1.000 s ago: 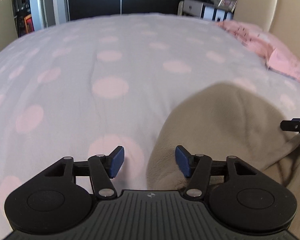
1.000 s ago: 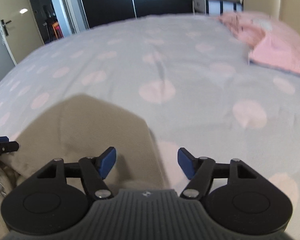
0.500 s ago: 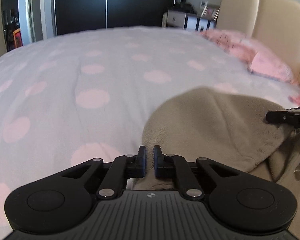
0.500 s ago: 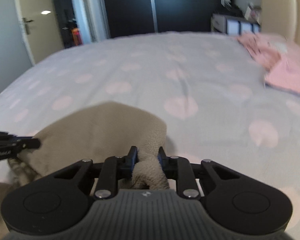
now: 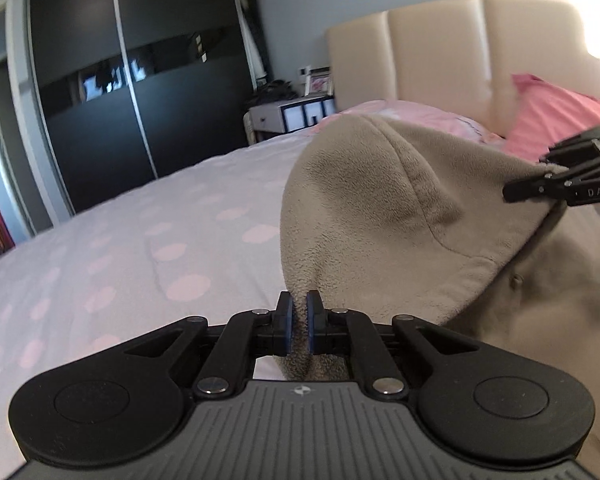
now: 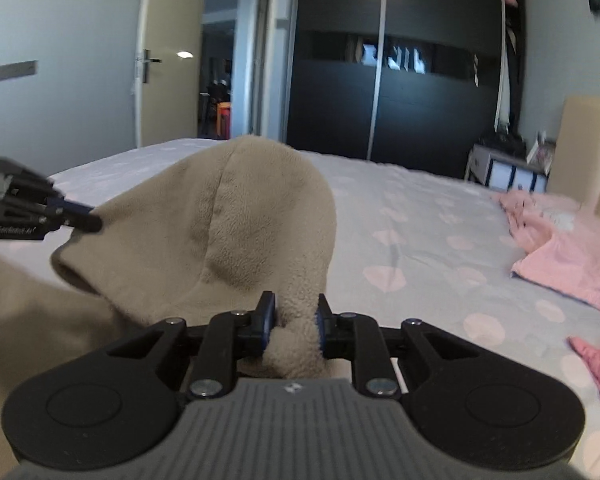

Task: Fold clothes
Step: 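Grasp the hood with both tools and lift it up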

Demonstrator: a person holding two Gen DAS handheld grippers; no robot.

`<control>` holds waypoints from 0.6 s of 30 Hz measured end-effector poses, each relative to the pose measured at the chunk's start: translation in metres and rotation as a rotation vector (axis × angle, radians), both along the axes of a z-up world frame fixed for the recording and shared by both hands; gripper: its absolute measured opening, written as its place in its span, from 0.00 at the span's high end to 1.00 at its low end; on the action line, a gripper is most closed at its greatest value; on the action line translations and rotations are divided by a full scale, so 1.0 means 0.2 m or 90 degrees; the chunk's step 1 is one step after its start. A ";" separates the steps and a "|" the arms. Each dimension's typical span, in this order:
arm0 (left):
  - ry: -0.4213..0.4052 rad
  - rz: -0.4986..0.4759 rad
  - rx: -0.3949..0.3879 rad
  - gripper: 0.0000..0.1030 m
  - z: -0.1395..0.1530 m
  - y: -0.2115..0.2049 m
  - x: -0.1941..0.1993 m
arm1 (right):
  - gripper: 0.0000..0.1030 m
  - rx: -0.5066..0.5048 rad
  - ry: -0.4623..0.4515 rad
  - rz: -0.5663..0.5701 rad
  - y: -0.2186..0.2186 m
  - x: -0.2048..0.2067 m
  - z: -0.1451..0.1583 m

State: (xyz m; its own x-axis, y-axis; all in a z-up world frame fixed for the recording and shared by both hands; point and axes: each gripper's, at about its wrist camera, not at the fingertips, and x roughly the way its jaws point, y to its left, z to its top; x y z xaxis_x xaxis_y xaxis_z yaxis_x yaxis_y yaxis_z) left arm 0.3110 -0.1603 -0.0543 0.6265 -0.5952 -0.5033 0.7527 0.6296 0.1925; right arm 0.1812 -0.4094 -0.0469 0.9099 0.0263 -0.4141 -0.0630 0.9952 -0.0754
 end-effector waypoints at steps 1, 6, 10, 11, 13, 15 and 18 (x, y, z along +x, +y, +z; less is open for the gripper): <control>0.006 -0.007 0.002 0.95 -0.01 0.02 -0.05 | 0.79 0.001 0.004 0.004 0.02 -0.05 -0.03; 0.053 0.003 0.019 0.95 -0.17 0.06 -0.14 | 0.78 0.044 0.048 -0.021 0.06 -0.21 -0.20; 0.071 0.013 0.031 0.95 -0.26 0.03 -0.16 | 0.77 0.087 0.080 -0.057 0.06 -0.22 -0.30; 0.072 0.016 0.034 0.95 -0.27 0.03 -0.16 | 0.75 0.089 0.082 -0.059 0.06 -0.22 -0.30; 0.063 0.014 0.040 0.93 -0.26 0.02 -0.16 | 0.74 0.084 0.078 -0.057 0.07 -0.23 -0.29; 0.046 -0.003 0.057 0.83 -0.25 0.01 -0.17 | 0.68 0.062 0.088 -0.044 0.08 -0.22 -0.29; 0.023 -0.015 0.086 0.69 -0.24 0.02 -0.20 | 0.68 0.022 0.111 -0.022 0.11 -0.21 -0.29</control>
State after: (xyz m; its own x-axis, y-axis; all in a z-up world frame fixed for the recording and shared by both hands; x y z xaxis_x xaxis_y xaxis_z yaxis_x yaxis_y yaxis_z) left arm 0.2713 -0.1567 -0.1022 0.5937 -0.5349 -0.6012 0.7746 0.5823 0.2468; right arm 0.1392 -0.3882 -0.1056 0.8247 0.0128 -0.5654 -0.0378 0.9987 -0.0327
